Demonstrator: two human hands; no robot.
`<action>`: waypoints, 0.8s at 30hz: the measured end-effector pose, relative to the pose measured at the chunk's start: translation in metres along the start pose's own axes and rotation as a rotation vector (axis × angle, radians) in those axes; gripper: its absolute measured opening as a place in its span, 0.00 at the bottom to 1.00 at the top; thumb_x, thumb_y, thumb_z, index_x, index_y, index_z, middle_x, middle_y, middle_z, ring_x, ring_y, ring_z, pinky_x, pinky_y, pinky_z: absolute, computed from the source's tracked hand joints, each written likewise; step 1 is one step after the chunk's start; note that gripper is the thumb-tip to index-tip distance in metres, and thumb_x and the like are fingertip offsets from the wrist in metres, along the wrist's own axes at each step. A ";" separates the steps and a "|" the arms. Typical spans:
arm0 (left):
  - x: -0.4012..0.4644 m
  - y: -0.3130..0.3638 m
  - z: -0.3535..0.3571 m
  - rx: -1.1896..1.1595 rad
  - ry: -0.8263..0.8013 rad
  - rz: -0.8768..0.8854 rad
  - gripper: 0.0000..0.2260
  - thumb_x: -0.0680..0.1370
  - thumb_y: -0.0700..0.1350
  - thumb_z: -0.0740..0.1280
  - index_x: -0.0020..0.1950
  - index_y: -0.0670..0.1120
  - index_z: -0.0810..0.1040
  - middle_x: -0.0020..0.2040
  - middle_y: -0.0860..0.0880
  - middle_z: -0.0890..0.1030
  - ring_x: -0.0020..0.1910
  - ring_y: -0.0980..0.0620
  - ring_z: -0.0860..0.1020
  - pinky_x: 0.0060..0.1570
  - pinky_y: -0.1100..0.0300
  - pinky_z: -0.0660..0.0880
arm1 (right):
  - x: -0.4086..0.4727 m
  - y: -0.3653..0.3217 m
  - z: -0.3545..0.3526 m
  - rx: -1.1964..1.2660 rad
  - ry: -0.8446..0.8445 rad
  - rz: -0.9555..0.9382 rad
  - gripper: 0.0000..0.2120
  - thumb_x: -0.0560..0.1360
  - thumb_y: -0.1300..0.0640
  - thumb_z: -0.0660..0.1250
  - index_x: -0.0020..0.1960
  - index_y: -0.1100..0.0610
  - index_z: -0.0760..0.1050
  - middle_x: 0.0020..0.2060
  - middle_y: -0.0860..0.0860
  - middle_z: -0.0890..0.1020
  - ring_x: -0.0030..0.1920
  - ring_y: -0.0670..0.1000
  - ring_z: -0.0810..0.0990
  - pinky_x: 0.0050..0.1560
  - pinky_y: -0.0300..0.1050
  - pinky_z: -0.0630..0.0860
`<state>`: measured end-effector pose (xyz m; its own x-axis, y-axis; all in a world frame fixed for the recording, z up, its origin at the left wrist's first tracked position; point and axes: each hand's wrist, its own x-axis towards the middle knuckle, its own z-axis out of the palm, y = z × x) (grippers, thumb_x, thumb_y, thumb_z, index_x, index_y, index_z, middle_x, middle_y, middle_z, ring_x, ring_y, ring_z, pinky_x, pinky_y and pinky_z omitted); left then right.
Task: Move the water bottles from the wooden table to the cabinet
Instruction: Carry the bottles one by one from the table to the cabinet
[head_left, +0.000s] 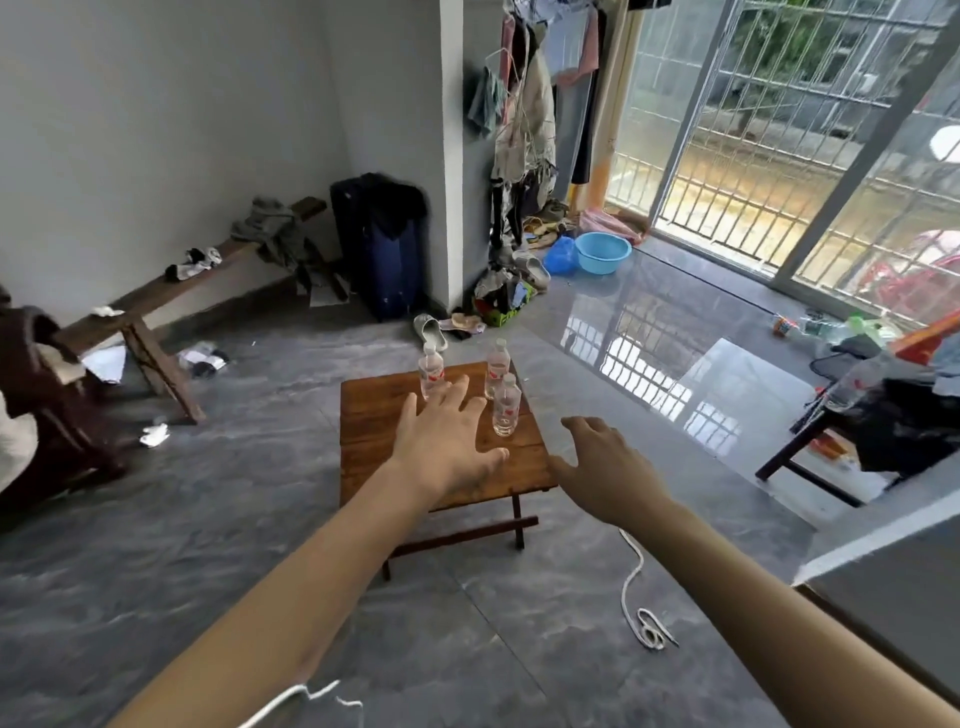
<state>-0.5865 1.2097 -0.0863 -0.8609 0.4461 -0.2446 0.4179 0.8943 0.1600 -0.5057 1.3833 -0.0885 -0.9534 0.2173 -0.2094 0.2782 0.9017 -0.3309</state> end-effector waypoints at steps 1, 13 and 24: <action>0.010 -0.003 0.000 -0.005 -0.001 -0.009 0.35 0.80 0.65 0.61 0.83 0.52 0.57 0.85 0.48 0.47 0.83 0.49 0.47 0.81 0.42 0.45 | 0.011 0.002 0.000 0.001 -0.007 0.005 0.25 0.80 0.46 0.59 0.74 0.54 0.64 0.71 0.54 0.70 0.69 0.57 0.70 0.63 0.54 0.71; 0.145 -0.004 0.001 0.015 -0.066 -0.075 0.35 0.80 0.66 0.60 0.83 0.52 0.56 0.85 0.48 0.46 0.83 0.48 0.47 0.80 0.41 0.46 | 0.160 0.052 -0.001 0.018 -0.056 0.004 0.26 0.79 0.45 0.60 0.73 0.54 0.65 0.71 0.54 0.71 0.69 0.57 0.71 0.64 0.57 0.72; 0.278 0.004 0.012 0.013 -0.163 -0.169 0.35 0.80 0.65 0.60 0.83 0.52 0.56 0.85 0.48 0.46 0.83 0.48 0.46 0.81 0.42 0.45 | 0.314 0.098 0.009 0.066 -0.177 -0.014 0.25 0.80 0.43 0.58 0.73 0.52 0.64 0.71 0.52 0.71 0.69 0.55 0.72 0.67 0.57 0.72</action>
<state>-0.8202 1.3378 -0.1654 -0.8609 0.2890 -0.4186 0.2764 0.9566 0.0921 -0.7765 1.5371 -0.1946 -0.9234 0.1304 -0.3610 0.2777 0.8763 -0.3937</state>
